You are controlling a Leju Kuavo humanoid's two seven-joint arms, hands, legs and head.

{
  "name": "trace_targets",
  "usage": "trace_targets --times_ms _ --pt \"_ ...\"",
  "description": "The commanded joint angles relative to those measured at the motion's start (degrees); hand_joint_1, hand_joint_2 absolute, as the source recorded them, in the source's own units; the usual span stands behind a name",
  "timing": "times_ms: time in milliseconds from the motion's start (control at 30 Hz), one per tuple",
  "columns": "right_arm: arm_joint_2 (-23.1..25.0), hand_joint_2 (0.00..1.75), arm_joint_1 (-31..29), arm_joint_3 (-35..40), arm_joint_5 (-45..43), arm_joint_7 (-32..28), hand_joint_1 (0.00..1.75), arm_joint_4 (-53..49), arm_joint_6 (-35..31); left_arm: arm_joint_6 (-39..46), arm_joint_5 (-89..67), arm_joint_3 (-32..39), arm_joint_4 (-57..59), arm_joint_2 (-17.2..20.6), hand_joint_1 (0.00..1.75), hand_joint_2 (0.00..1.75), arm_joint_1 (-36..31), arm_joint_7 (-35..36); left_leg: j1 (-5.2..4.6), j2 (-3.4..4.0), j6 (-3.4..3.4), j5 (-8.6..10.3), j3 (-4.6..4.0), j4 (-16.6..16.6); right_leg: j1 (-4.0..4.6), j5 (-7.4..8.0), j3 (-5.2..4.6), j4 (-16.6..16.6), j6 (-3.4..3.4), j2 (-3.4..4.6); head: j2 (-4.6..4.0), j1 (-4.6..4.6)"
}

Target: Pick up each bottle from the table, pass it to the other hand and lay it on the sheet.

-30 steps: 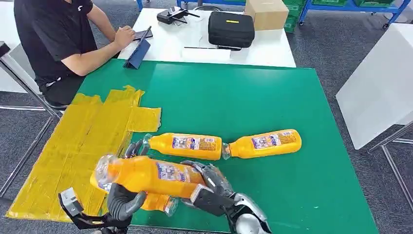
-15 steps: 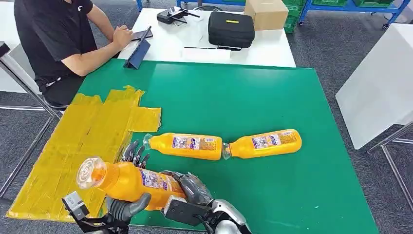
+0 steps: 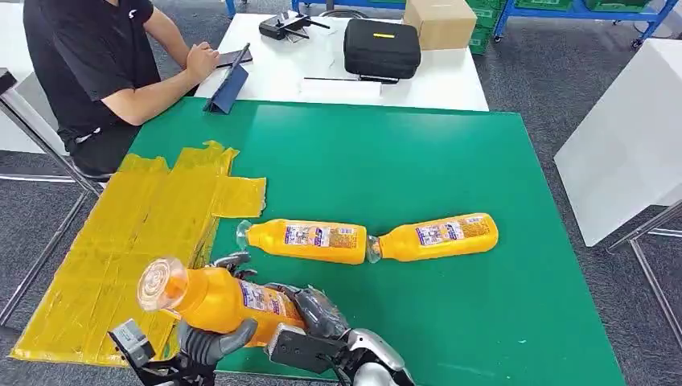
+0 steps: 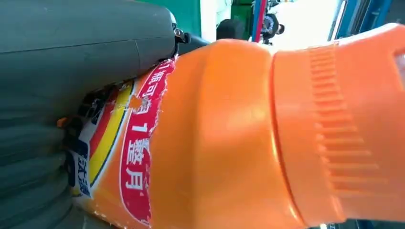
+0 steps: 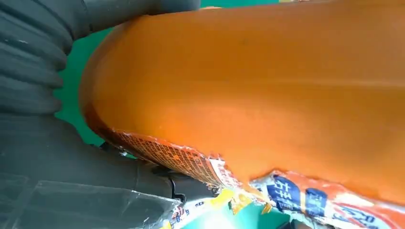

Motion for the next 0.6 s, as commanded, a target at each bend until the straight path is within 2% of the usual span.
trace_targets --times_ms 33,500,533,567,600 --pt "-1.3 1.75 -0.9 4.0 0.4 -0.4 1.75 2.6 0.3 0.1 -0.3 -1.4 1.2 -0.1 1.75 1.75 -2.5 0.2 0.06 -0.07 -0.04 0.0 0.03 0.0 0.06 0.0 0.08 -0.1 -0.07 -0.09 0.0 0.0" --pt "-2.7 1.75 -0.5 1.5 0.1 -0.1 1.75 -1.2 -0.5 -1.2 -0.2 0.0 -1.2 0.4 1.75 1.75 -2.5 -1.4 0.05 -0.1 -0.03 0.0 -0.01 0.0 0.06 -0.01 0.05 0.0 -0.05 -0.12 0.0 0.0" --pt "-2.9 1.75 -0.5 1.1 0.0 0.1 0.75 -1.7 -0.6 -0.2 -1.4 0.1 -2.1 0.6 1.75 1.75 -2.5 -1.5 0.08 -0.12 -0.05 0.0 -0.02 0.0 0.09 -0.01 0.06 0.0 -0.08 -0.14 0.0 0.0" --pt "-3.1 1.75 -0.5 0.5 0.0 0.4 0.0 -2.2 -0.8 1.4 -3.5 0.1 -3.6 0.9 1.75 1.75 -2.4 -1.9 0.04 -0.08 -0.02 0.01 -0.03 0.0 0.05 -0.01 0.01 0.0 -0.04 -0.1 0.0 0.0" --pt "-3.6 1.75 -0.6 0.0 0.4 1.3 0.0 -2.8 -1.0 4.4 -7.6 0.0 -6.2 1.4 1.75 1.75 -2.3 -2.4 0.07 -0.11 -0.04 0.0 -0.04 0.0 0.07 -0.01 0.03 0.0 -0.06 -0.13 0.0 -0.02"
